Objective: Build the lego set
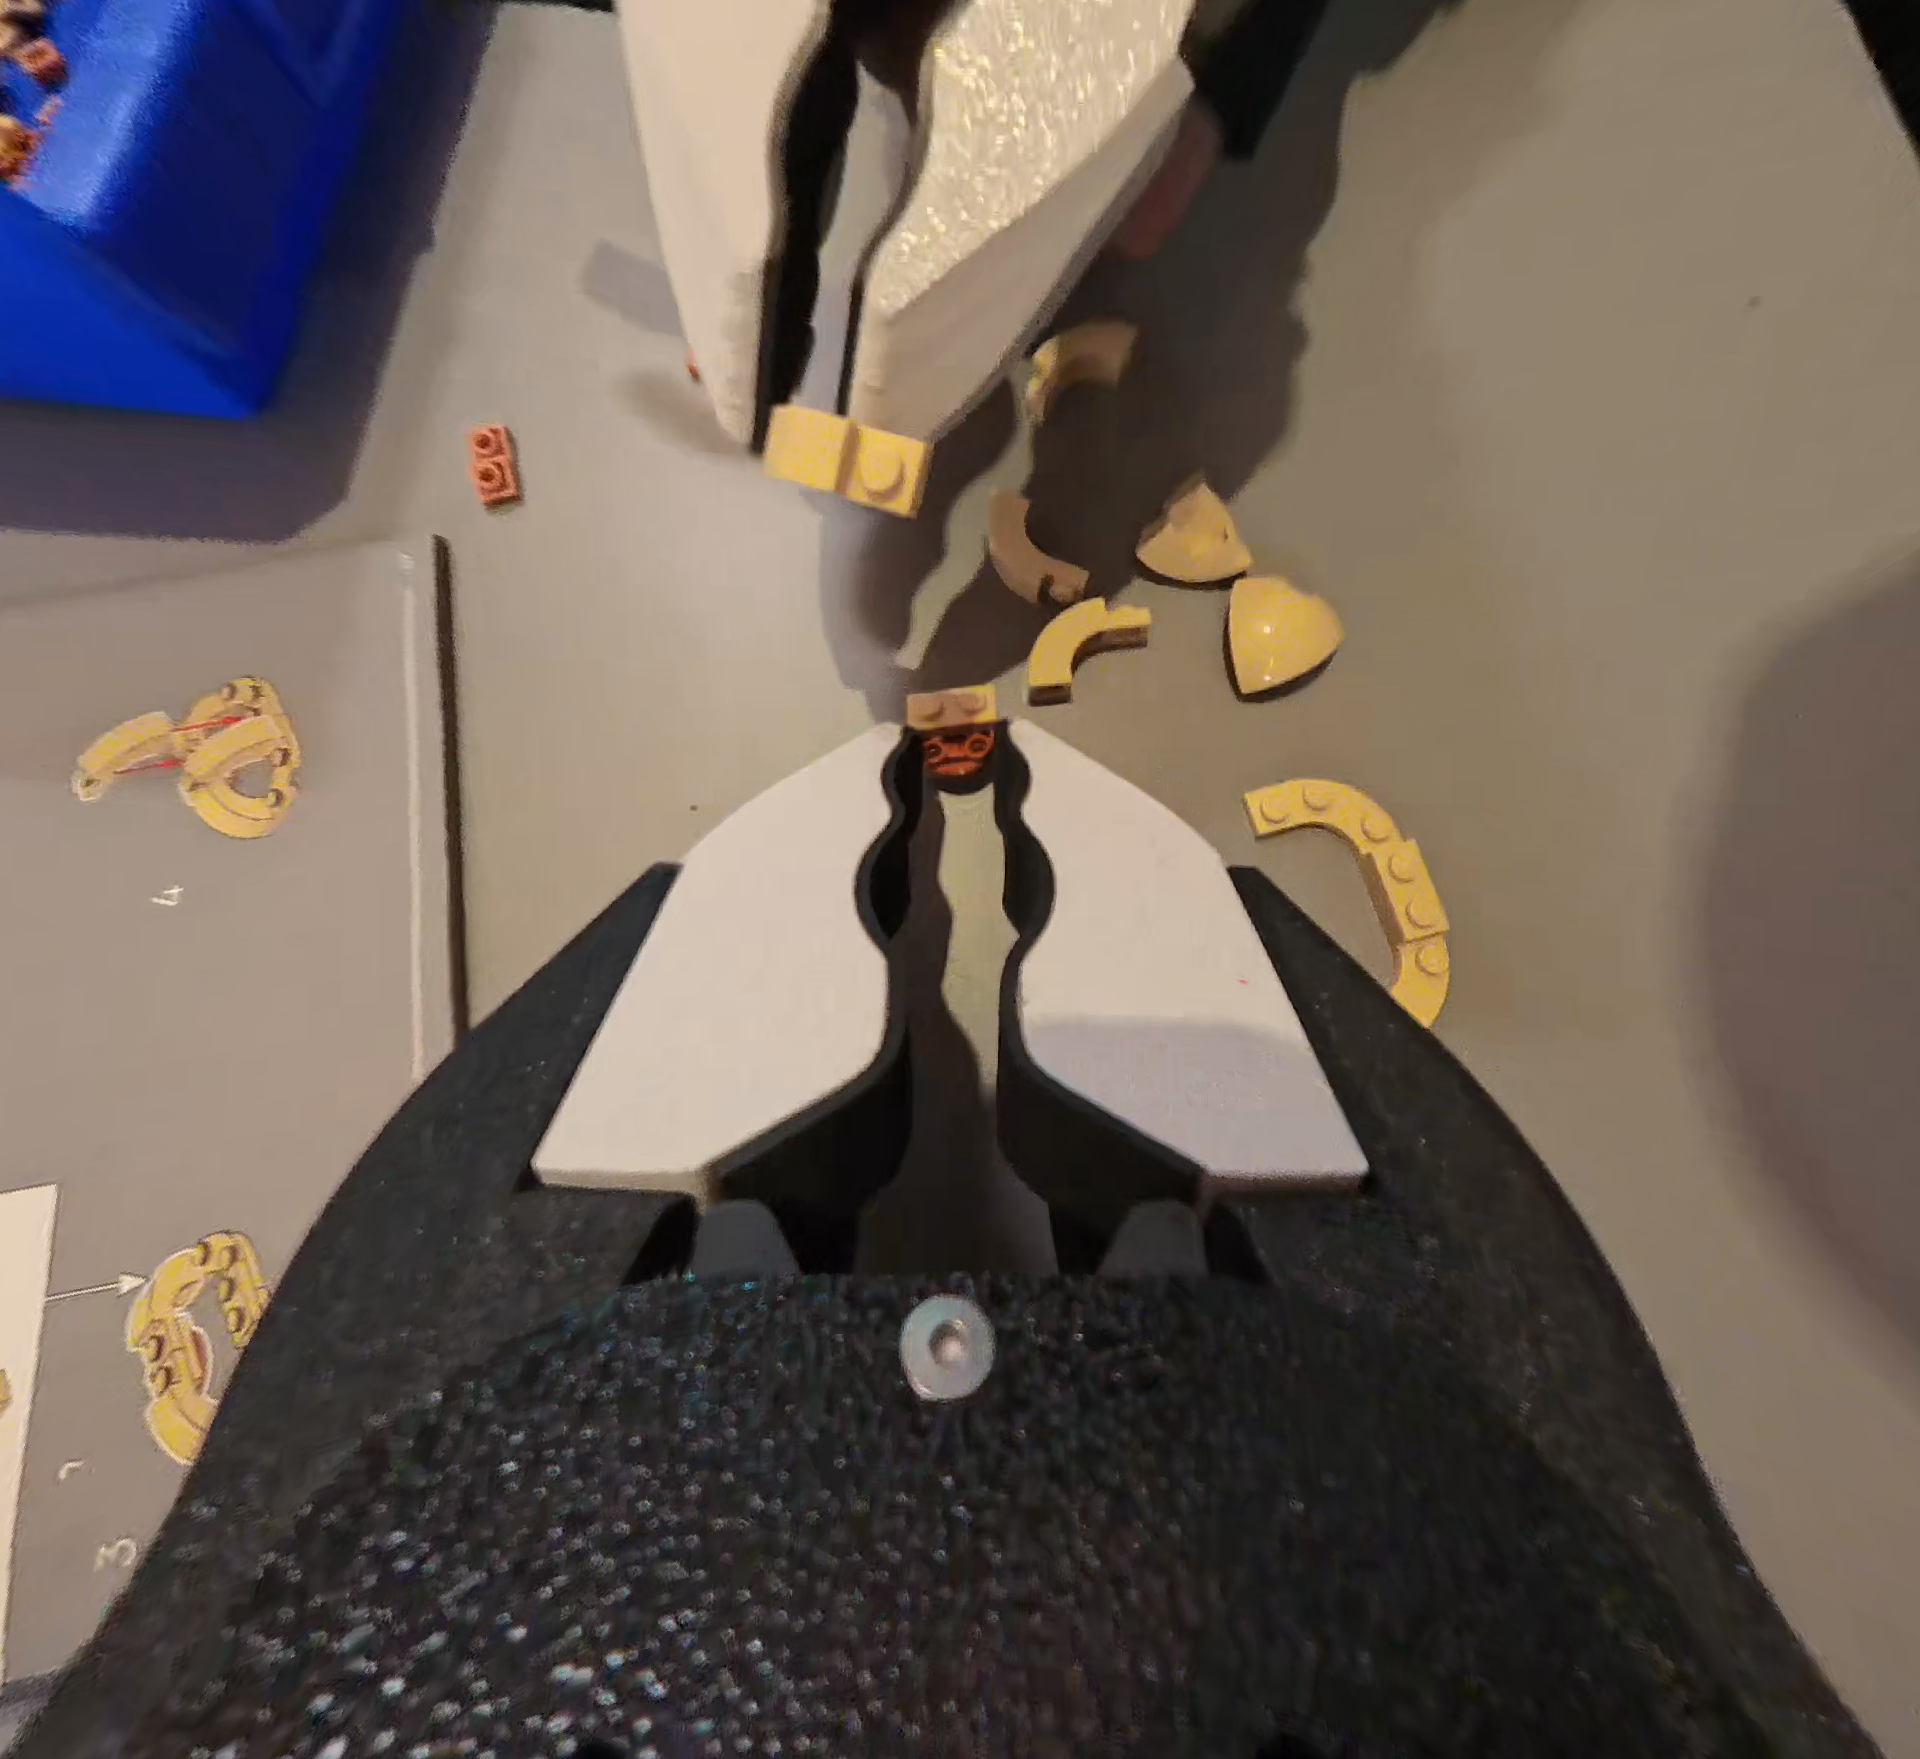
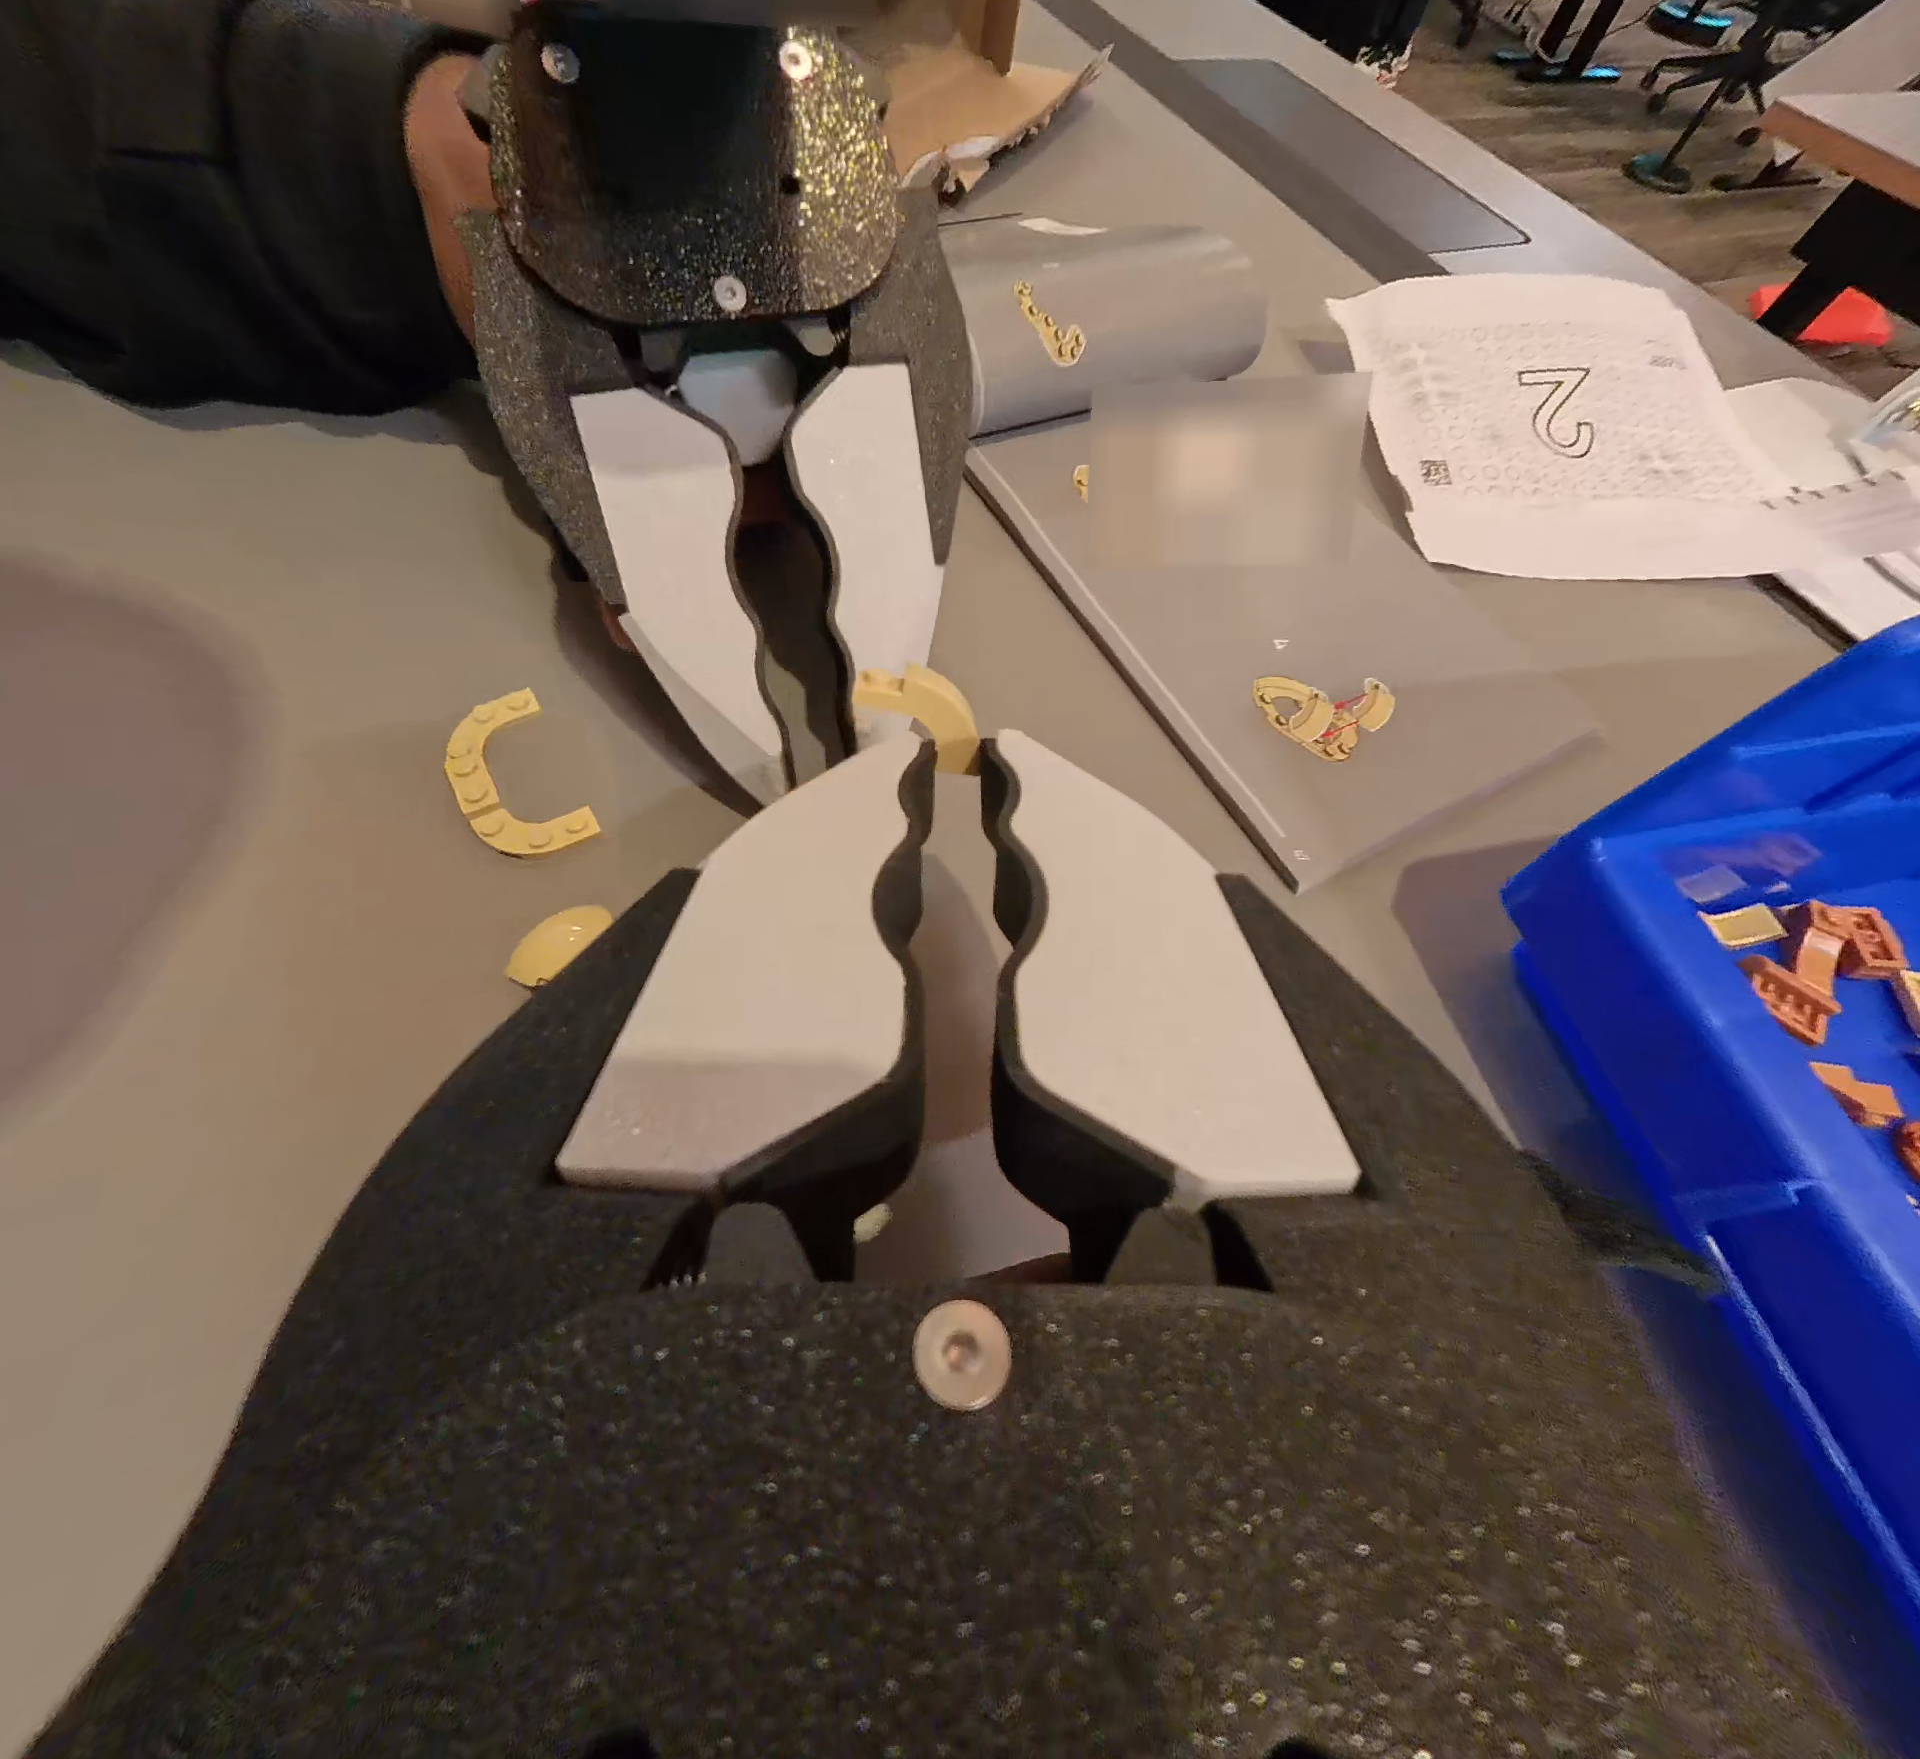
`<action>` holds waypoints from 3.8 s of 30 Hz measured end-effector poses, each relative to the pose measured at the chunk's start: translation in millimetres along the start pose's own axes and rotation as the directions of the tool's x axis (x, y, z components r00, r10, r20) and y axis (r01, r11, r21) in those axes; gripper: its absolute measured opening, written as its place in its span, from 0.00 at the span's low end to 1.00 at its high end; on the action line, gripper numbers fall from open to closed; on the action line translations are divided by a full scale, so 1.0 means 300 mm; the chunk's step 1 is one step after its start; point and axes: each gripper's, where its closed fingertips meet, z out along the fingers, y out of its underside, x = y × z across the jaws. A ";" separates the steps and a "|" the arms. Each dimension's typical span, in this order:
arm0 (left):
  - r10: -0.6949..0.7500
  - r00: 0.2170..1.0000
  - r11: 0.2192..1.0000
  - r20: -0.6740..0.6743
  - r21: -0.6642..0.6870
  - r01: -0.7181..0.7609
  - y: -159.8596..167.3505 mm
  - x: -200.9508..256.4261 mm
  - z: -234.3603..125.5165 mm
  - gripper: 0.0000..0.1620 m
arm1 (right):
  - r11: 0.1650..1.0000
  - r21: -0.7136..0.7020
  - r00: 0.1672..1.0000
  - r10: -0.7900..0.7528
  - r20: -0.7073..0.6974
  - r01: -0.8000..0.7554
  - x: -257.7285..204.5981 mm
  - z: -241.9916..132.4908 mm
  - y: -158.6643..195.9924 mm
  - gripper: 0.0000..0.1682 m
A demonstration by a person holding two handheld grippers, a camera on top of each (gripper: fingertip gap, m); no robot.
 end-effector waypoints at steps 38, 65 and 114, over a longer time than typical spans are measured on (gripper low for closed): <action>0.620 0.781 0.724 0.074 0.329 -0.606 -0.179 0.165 -0.144 0.06 | 0.987 -0.053 0.818 0.154 0.555 -0.149 -0.241 -0.029 -0.050 0.05; 0.403 0.903 0.912 0.147 -0.144 -0.383 0.059 -0.041 -0.090 0.06 | 0.849 -0.509 0.961 0.243 0.132 -0.145 -0.153 0.113 0.126 0.09; 0.468 0.841 0.873 0.270 -0.290 -0.393 0.051 -0.025 -0.092 0.06 | 0.945 -0.313 0.994 -0.067 0.091 0.092 -0.140 0.151 0.070 0.09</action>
